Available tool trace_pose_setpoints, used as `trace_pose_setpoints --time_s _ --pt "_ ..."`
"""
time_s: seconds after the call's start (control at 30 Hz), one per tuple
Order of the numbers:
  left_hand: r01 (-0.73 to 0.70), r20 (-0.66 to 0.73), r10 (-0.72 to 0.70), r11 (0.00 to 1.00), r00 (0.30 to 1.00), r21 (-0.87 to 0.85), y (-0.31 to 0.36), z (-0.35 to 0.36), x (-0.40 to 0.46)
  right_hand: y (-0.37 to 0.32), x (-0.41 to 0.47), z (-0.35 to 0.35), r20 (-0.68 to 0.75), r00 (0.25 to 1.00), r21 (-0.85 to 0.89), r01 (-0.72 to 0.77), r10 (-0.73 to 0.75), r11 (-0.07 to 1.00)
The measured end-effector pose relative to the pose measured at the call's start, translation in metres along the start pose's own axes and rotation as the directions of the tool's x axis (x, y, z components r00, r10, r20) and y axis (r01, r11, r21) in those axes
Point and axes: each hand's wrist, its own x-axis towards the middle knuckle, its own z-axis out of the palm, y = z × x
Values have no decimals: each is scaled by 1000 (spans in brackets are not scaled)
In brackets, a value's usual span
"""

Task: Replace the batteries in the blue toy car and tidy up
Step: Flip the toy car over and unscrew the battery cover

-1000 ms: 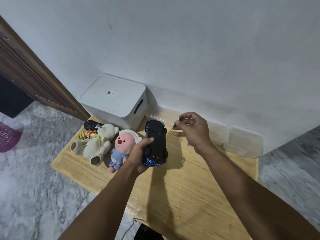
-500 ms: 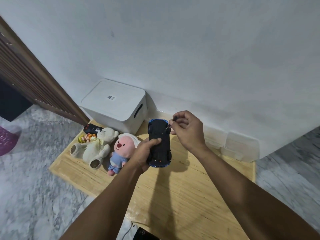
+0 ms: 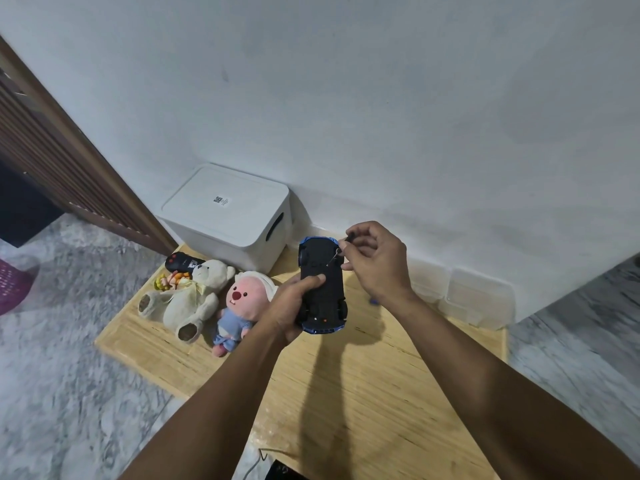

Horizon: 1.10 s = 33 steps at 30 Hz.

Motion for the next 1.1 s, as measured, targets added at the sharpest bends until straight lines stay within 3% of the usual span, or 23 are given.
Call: trace_pose_setpoints --time_s 0.13,0.3,0.43,0.73,1.1 --pt "1 -6 -1 1000 1000 8 1 2 0 1 1 -1 4 999 -52 33 -33 998" --pt "-10 -12 10 1000 1000 7 2 7 -3 3 0 -5 69 970 -230 243 -233 942" --pt "-52 -44 51 998 998 -18 -2 12 -4 3 -1 -6 23 951 -293 300 -307 908" --pt "-100 -94 95 993 991 -56 -7 18 -6 -3 1 -1 -95 985 -124 134 -146 983" --pt "-62 -54 57 994 997 -95 -1 22 -11 -8 1 -7 59 981 -183 195 -188 963"
